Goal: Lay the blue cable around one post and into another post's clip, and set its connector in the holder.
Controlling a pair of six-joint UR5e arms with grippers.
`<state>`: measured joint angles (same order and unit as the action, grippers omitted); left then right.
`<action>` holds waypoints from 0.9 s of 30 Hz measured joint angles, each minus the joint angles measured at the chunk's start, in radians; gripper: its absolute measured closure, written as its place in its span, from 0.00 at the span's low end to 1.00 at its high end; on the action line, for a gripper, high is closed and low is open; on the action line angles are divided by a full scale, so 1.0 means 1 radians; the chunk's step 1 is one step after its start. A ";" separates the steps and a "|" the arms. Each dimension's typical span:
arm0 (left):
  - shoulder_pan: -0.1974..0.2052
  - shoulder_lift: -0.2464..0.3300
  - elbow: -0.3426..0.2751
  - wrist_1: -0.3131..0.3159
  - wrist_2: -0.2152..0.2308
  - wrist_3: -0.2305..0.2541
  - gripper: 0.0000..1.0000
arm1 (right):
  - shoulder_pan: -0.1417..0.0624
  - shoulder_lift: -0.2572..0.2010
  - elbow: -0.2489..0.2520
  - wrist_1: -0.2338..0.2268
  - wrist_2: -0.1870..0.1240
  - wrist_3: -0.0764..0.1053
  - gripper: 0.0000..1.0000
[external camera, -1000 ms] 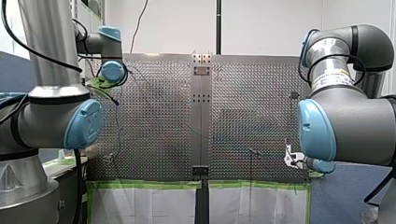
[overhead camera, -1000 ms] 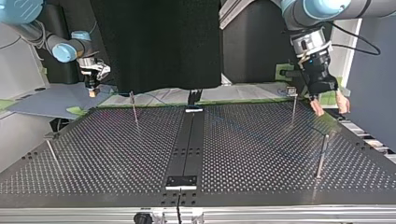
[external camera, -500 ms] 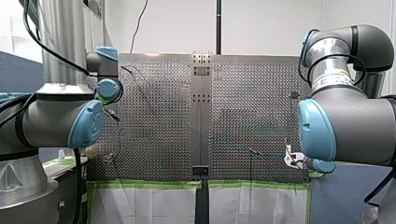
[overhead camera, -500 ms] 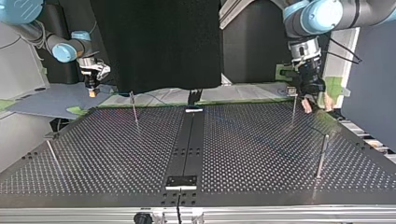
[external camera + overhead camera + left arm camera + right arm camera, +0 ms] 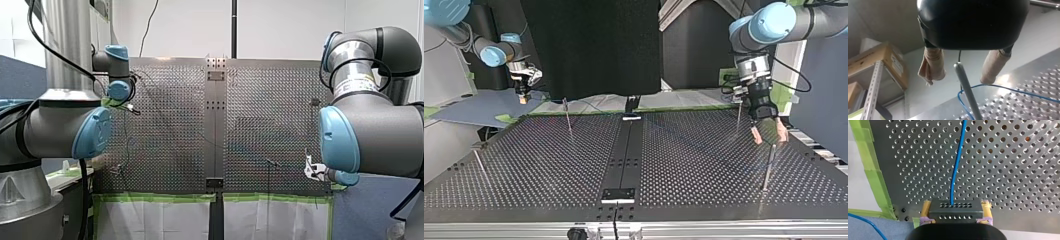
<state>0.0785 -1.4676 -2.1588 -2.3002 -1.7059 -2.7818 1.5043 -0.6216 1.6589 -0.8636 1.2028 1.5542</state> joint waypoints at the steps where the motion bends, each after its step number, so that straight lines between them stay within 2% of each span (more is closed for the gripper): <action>1: 0.001 0.000 0.003 0.000 -0.003 -0.008 0.00 | 0.000 0.000 0.000 0.000 0.000 0.000 1.00; 6: 0.006 -0.005 0.008 -0.002 -0.018 -0.056 0.00 | 0.002 0.001 0.000 0.001 0.000 -0.001 1.00; 11: 0.007 -0.019 0.009 -0.004 -0.021 -0.072 0.00 | 0.003 0.001 0.000 0.001 0.000 -0.001 1.00; 21: 0.000 -0.091 0.031 -0.005 -0.026 -0.055 0.00 | 0.004 0.002 0.000 -0.001 0.000 -0.002 1.00; 27: -0.003 -0.146 0.066 -0.025 -0.047 -0.022 0.00 | 0.004 0.002 0.000 -0.002 0.000 -0.001 1.00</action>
<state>0.0753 -1.6138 -2.0926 -2.3247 -1.7532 -2.8041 1.5085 -0.6192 1.6588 -0.8653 1.2028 1.5535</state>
